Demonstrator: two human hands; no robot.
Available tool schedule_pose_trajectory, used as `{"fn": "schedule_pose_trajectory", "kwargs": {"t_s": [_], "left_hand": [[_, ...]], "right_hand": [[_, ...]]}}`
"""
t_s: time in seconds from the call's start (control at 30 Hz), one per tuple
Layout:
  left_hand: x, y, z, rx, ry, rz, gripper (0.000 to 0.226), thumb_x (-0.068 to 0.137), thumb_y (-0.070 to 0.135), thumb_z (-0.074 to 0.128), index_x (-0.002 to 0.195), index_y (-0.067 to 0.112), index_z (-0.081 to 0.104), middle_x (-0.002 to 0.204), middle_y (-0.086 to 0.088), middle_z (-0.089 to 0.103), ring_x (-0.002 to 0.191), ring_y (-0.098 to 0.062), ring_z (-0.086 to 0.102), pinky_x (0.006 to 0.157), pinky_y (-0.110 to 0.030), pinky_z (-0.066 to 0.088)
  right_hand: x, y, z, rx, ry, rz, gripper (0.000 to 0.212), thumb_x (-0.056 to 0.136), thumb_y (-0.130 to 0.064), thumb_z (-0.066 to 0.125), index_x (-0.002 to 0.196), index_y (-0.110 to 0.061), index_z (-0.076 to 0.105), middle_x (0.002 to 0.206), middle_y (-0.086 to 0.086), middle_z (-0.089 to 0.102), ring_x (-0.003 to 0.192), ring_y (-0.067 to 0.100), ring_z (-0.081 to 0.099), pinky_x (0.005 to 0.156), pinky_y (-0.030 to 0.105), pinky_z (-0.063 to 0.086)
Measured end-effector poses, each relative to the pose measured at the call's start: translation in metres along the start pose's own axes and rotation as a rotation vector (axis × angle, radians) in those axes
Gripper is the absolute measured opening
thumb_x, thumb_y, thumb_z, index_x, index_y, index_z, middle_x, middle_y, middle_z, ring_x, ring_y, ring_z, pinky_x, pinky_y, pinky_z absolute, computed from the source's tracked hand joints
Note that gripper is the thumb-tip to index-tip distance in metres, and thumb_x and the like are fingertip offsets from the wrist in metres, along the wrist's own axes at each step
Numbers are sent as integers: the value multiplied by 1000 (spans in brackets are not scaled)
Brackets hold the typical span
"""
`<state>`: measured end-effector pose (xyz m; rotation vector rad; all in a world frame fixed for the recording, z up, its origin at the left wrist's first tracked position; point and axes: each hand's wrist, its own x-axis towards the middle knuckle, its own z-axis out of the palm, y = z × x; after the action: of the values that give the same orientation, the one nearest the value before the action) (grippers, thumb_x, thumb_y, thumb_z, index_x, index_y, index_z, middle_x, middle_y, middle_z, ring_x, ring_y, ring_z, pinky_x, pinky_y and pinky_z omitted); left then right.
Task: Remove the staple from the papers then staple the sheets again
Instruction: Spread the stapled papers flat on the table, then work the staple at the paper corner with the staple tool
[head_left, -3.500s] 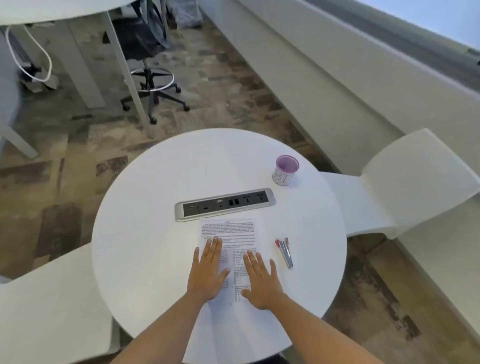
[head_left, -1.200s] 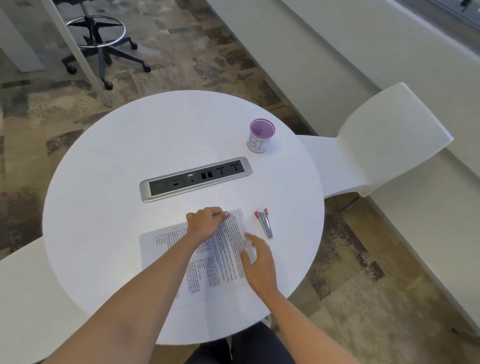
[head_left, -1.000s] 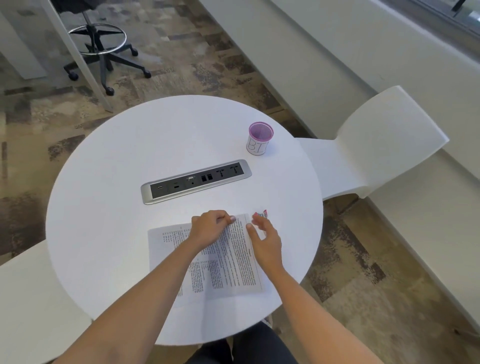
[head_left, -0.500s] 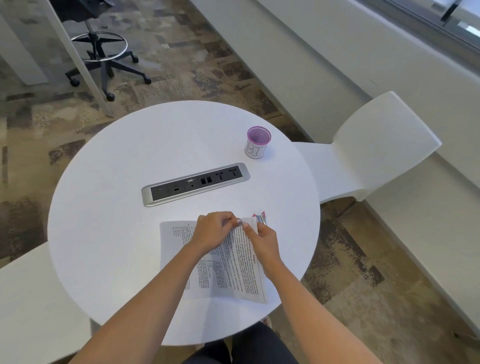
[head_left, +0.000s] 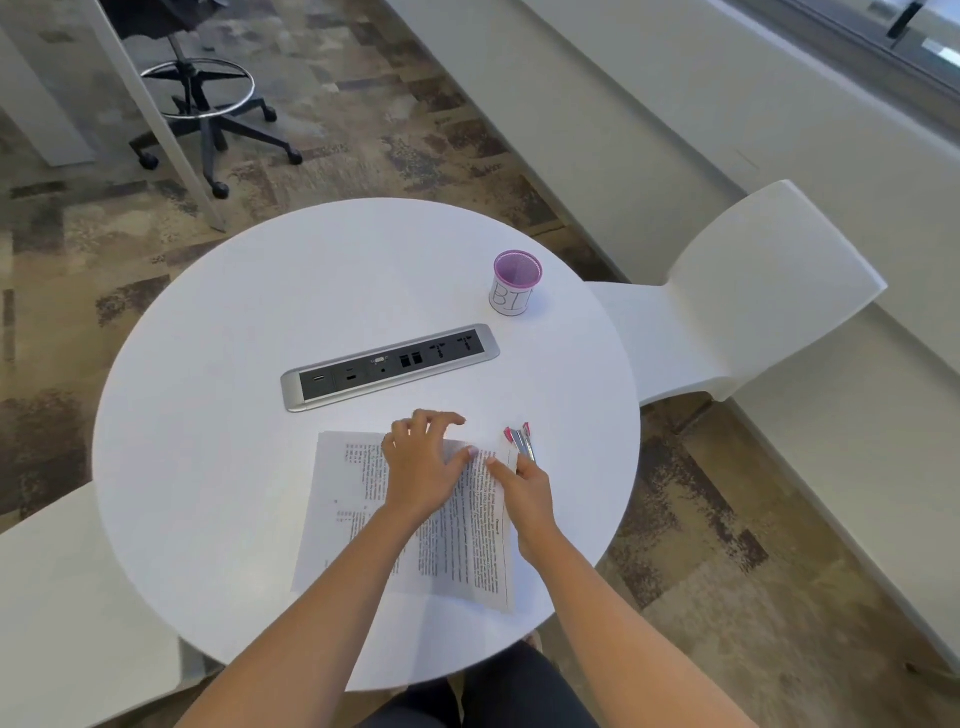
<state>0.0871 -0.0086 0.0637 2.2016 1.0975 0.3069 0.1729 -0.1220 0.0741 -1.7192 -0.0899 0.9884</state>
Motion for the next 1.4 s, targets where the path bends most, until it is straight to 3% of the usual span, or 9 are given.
{"fn": "schedule_pose_trajectory", "kwargs": {"t_s": [0.13, 0.27, 0.47, 0.57, 0.73, 0.9, 1.07, 1.23, 1.4], "left_hand": [[-27, -9, 33, 49, -147, -73, 53, 89, 48, 60, 137, 30, 45, 143, 0, 41, 135, -27, 30, 110, -46, 23], [-51, -26, 67, 169, -407, -93, 59, 100, 47, 37, 154, 32, 17, 164, -5, 12, 150, -28, 9, 119, -46, 9], [-61, -40, 91, 363, -597, -75, 68, 101, 52, 29, 152, 40, -13, 161, -4, -27, 148, -29, -24, 112, -66, -7], [-65, -43, 96, 429, -598, -36, 66, 102, 50, 29, 148, 47, -18, 157, -7, -35, 146, -33, -28, 108, -74, -3], [-68, -41, 104, 489, -568, -29, 67, 102, 49, 27, 136, 53, -31, 146, -8, -44, 143, -37, -32, 102, -80, 0], [-68, -41, 112, 508, -561, -57, 77, 101, 49, 32, 128, 58, -40, 145, -8, -47, 136, -35, -40, 99, -84, 2], [-68, -40, 116, 542, -543, -86, 88, 98, 51, 36, 118, 58, -50, 144, -9, -48, 133, -35, -43, 98, -85, 4], [-67, -38, 114, 550, -595, -95, 85, 98, 52, 36, 123, 56, -45, 143, -9, -49, 131, -35, -44, 99, -84, 4], [-66, -36, 111, 521, -660, -102, 76, 100, 48, 36, 133, 54, -32, 142, -8, -50, 129, -33, -47, 98, -84, 1]], "right_hand": [[11, 22, 3, 82, 141, 128, 10, 93, -25, 62, 85, -30, 64, 96, 0, 69, 99, 24, 65, 94, 44, 51], [24, 44, -3, -22, 162, 206, 21, 88, -19, 66, 72, -13, 54, 76, 8, 57, 73, 22, 53, 68, 34, 47], [36, 64, -24, -372, 156, 107, 7, 81, -17, 69, 75, -18, 66, 61, -4, 56, 61, 14, 53, 56, 22, 43], [44, 63, -36, -525, 195, -44, 5, 85, -15, 65, 85, -18, 68, 70, -10, 63, 71, 14, 62, 57, 17, 44], [66, 52, -49, -756, 255, -362, 22, 90, -5, 58, 111, -9, 61, 105, 9, 59, 97, 23, 56, 83, 34, 47], [89, 34, -45, -895, 25, -299, 54, 88, -9, 60, 139, -12, 41, 124, 15, 48, 108, 30, 52, 86, 32, 42], [103, 21, -37, -1096, -7, -320, 58, 91, -11, 57, 143, -17, 31, 120, 16, 50, 101, 35, 57, 84, 41, 50], [112, 14, -42, -1032, -73, -214, 80, 83, -11, 64, 149, -21, 20, 118, 14, 54, 99, 32, 59, 81, 36, 50], [106, 21, -52, -551, 57, -31, 69, 83, -17, 68, 142, -22, 33, 95, 1, 55, 66, 10, 57, 48, 19, 48]]}}
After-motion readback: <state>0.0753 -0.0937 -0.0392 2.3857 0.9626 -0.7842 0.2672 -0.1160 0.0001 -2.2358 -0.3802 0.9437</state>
